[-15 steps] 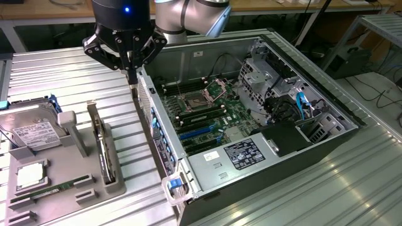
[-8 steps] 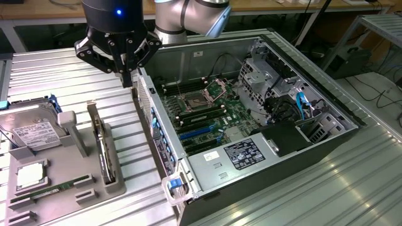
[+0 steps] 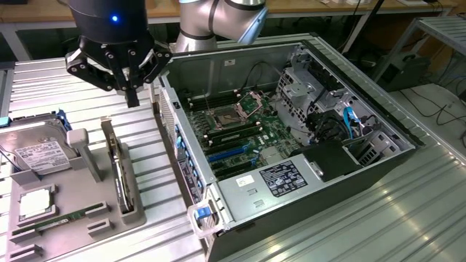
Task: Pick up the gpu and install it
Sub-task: 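Reach for the gpu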
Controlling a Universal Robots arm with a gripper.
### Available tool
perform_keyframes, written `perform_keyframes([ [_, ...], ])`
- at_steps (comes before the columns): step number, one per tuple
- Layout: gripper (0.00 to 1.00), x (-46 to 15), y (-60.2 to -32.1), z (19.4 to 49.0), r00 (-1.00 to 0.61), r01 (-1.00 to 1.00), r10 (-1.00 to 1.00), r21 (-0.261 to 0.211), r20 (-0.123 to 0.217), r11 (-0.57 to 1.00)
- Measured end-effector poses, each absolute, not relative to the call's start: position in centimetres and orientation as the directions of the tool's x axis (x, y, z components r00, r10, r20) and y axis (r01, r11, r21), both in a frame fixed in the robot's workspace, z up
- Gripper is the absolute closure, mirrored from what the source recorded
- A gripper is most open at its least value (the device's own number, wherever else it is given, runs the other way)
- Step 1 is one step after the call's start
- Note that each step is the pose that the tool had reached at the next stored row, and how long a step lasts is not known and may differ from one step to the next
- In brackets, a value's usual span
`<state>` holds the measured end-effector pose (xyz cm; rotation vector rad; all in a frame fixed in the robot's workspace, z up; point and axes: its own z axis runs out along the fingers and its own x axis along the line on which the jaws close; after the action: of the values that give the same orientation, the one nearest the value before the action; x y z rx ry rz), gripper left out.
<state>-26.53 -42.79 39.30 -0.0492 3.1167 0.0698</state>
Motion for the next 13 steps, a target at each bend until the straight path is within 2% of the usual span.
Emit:
perform_keyframes([
  [13,0.89,-29.1,-44.1,39.2,-0.999,-0.043,-0.042,0.044,-0.024,0.998],
])
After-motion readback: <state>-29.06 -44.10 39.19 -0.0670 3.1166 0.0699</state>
